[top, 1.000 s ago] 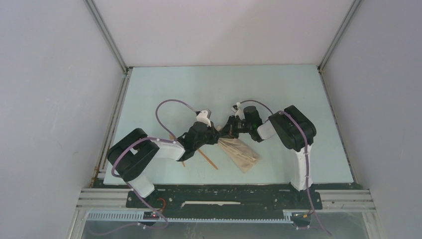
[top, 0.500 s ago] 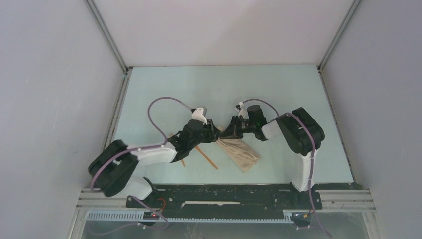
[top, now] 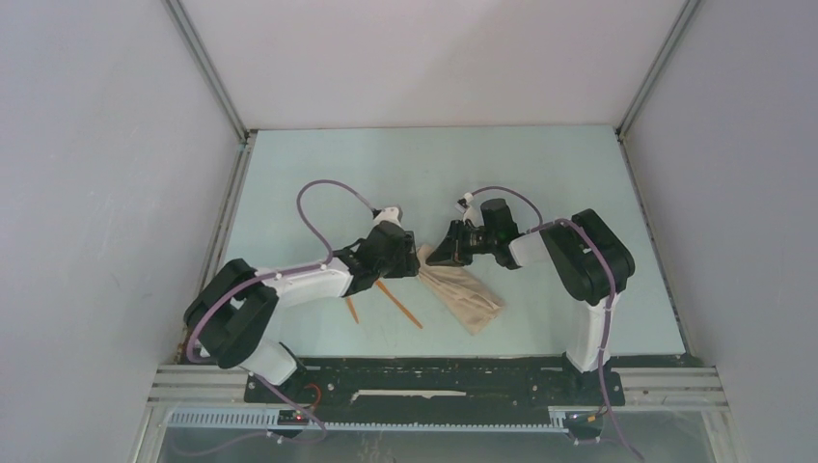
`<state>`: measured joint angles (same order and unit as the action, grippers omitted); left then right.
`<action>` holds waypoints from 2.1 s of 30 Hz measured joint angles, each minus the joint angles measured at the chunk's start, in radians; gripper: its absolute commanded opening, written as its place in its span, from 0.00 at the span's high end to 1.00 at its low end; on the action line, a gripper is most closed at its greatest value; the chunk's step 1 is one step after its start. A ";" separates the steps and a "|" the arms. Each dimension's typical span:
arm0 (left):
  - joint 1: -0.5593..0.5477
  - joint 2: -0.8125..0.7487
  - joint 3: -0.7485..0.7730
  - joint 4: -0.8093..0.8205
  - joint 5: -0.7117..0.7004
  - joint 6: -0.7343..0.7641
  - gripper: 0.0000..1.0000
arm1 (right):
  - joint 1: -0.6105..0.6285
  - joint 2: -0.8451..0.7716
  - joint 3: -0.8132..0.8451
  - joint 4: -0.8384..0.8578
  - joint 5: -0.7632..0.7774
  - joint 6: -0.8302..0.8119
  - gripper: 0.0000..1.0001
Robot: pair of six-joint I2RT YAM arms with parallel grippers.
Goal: Fold the napkin into a case and place the utensils inside
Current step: Grasp the top corner of the smaller rectangle folded napkin from the folded napkin.
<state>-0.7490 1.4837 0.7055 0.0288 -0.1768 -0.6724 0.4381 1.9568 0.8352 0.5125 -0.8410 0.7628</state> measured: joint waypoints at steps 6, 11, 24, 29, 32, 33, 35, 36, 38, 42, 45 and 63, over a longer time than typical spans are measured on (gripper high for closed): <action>-0.058 0.081 0.124 -0.110 -0.076 0.046 0.54 | 0.001 0.000 0.000 -0.004 0.001 -0.002 0.77; -0.124 0.161 0.242 -0.218 -0.170 0.080 0.66 | 0.002 0.000 0.000 -0.015 0.001 -0.004 0.78; -0.177 0.266 0.348 -0.367 -0.331 0.129 0.88 | 0.004 0.000 0.000 -0.024 0.002 -0.017 0.78; -0.183 0.267 0.355 -0.375 -0.353 0.134 1.00 | 0.008 0.000 0.000 -0.019 0.000 -0.016 0.78; -0.183 0.266 0.345 -0.356 -0.355 0.134 1.00 | 0.008 0.006 0.014 -0.014 -0.007 -0.014 0.77; -0.183 0.262 0.335 -0.344 -0.354 0.134 1.00 | 0.008 0.010 0.024 -0.014 -0.008 -0.014 0.77; -0.182 0.248 0.307 -0.322 -0.352 0.133 1.00 | 0.009 0.025 0.047 -0.013 -0.011 -0.014 0.77; -0.182 0.239 0.294 -0.312 -0.350 0.133 1.00 | 0.009 0.035 0.061 -0.011 -0.012 -0.014 0.77; -0.179 0.218 0.267 -0.287 -0.343 0.132 1.00 | 0.010 0.058 0.085 -0.010 -0.014 -0.014 0.77; -0.169 0.190 0.236 -0.246 -0.329 0.131 1.00 | 0.021 0.100 0.120 -0.010 -0.016 -0.014 0.80; -0.153 0.174 0.209 -0.203 -0.301 0.130 1.00 | 0.037 0.111 0.123 -0.016 -0.018 -0.014 0.83; -0.059 0.043 0.046 -0.013 -0.088 0.088 1.00 | 0.110 0.129 0.120 -0.007 0.050 -0.014 0.82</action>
<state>-0.8078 1.5265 0.7513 0.0162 -0.2646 -0.5842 0.5480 2.0853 0.9554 0.5053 -0.7910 0.7486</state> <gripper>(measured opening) 0.004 0.157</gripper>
